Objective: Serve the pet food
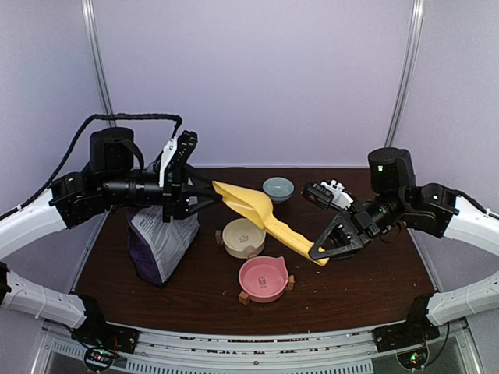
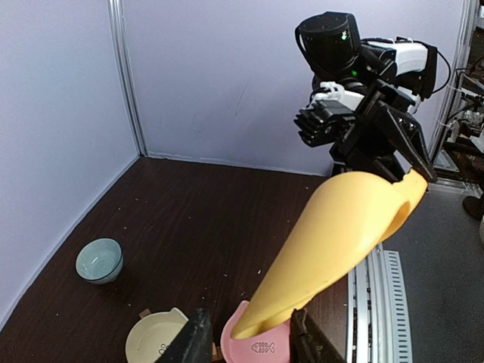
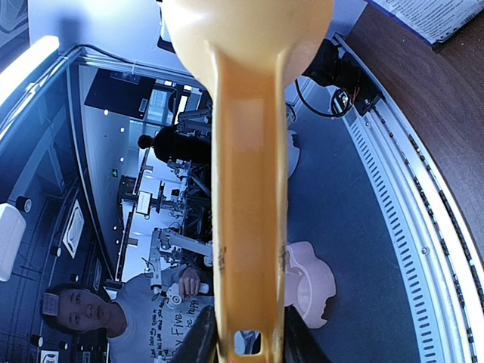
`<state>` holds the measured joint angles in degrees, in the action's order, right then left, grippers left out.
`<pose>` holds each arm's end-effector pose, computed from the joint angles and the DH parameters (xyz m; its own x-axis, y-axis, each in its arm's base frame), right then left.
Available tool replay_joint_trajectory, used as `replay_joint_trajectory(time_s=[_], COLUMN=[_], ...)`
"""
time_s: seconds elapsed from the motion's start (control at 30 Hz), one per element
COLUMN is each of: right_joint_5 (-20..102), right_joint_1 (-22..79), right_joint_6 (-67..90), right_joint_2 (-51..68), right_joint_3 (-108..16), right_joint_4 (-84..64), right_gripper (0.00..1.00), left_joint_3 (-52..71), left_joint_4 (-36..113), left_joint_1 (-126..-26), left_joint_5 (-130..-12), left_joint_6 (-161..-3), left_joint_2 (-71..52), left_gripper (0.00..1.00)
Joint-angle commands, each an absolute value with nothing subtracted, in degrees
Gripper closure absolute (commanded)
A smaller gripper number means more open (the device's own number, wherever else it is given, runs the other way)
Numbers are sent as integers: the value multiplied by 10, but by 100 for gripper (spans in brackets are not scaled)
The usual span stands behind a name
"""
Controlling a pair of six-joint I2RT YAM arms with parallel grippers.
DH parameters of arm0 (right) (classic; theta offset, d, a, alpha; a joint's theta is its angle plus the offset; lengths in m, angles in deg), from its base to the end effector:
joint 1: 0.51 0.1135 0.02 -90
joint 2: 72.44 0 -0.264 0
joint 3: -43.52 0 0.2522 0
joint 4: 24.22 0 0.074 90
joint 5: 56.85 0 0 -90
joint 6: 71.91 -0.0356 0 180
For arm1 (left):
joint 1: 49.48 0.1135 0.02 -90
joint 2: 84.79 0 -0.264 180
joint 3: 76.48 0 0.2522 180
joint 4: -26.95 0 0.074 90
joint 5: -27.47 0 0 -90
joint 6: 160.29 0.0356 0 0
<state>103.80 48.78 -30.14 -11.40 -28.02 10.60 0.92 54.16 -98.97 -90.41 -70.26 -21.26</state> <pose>0.1169 0.1874 0.3551 -0.7845 -0.5329 -0.3172 -0.3405 -0.0574 0.9385 0.1496 -0.2007 0.3859 -0.1494 0.1755 -0.9731 0.9677 0.2282 -0.1074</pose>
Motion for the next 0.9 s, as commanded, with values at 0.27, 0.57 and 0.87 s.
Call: replay_joint_trajectory(time_s=[0.27,0.57,0.87], right_joint_5=[1048,1047,1044], right_joint_1=[494,497,497], right_joint_6=[-303,-300,-300], right_joint_2=[-113,-112,-109], right_joint_3=[-282,-282,-282], right_joint_4=[80,84,84], right_gripper=[86,86,86], left_joint_3=[10,8,8], left_joint_4=[501,491,495], left_joint_1=[-991,-991,-991], left_joint_5=[-931,-940,-956], left_joint_6=[-732,-737,-738], left_joint_2=[-224,-220,-214], left_gripper=[75,86,98])
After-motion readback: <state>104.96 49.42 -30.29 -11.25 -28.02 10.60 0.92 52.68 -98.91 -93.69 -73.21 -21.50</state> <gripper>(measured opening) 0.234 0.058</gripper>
